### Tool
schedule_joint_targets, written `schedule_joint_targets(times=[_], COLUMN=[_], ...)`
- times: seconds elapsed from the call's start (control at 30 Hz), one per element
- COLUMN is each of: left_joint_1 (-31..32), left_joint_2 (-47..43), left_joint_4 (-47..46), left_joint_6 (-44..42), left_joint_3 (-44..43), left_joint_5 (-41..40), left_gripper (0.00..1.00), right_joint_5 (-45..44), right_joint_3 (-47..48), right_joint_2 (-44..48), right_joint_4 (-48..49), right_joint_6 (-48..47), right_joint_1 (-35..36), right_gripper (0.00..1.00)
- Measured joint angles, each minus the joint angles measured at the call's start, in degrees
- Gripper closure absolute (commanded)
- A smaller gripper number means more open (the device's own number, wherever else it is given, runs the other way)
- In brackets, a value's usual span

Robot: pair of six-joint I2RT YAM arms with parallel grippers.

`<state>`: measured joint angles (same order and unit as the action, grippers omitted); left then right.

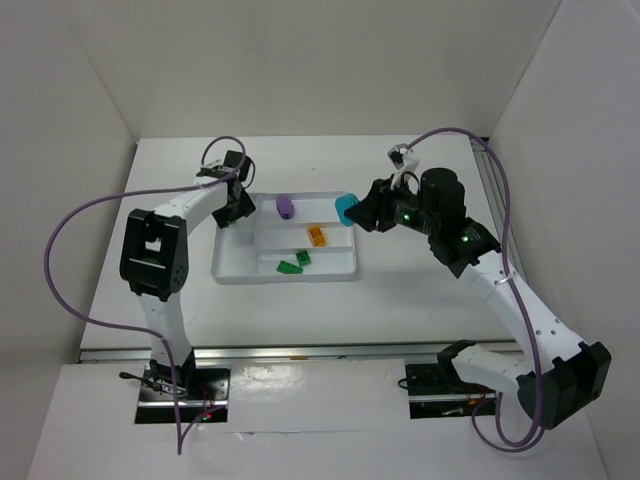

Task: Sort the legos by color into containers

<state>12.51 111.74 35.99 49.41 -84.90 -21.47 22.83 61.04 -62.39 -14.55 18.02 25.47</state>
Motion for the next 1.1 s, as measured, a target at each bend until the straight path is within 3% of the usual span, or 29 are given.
schedule_joint_targets(times=[0.17,0.63,0.93,1.1], left_joint_1=[-0.1,-0.8,-0.4,-0.4], left_joint_2=[1.9,5.7,7.7,8.0], left_joint_4=[-0.8,-2.1,-3.1,-4.3], left_joint_6=[0.3,0.4,0.4,0.2], left_joint_3=[-1.0,-2.1,-2.8,-3.3], left_joint_5=[-0.1,-4.0,-6.9,-6.7], left_gripper=[0.23,0.25,0.41,0.66], right_joint_5=[-0.1,-0.4,-0.8,-0.8], right_joint_3=[0.0,0.0,0.0,0.0], right_joint_2=[0.0,0.0,0.0,0.0], right_joint_4=[-1.3,-2.3,-3.3,-3.7], right_joint_6=[-0.5,-1.3,-1.4,-1.4], right_joint_1=[-0.3,-0.4,-0.4,-0.4], right_gripper=[0.75,0.75,0.75,0.75])
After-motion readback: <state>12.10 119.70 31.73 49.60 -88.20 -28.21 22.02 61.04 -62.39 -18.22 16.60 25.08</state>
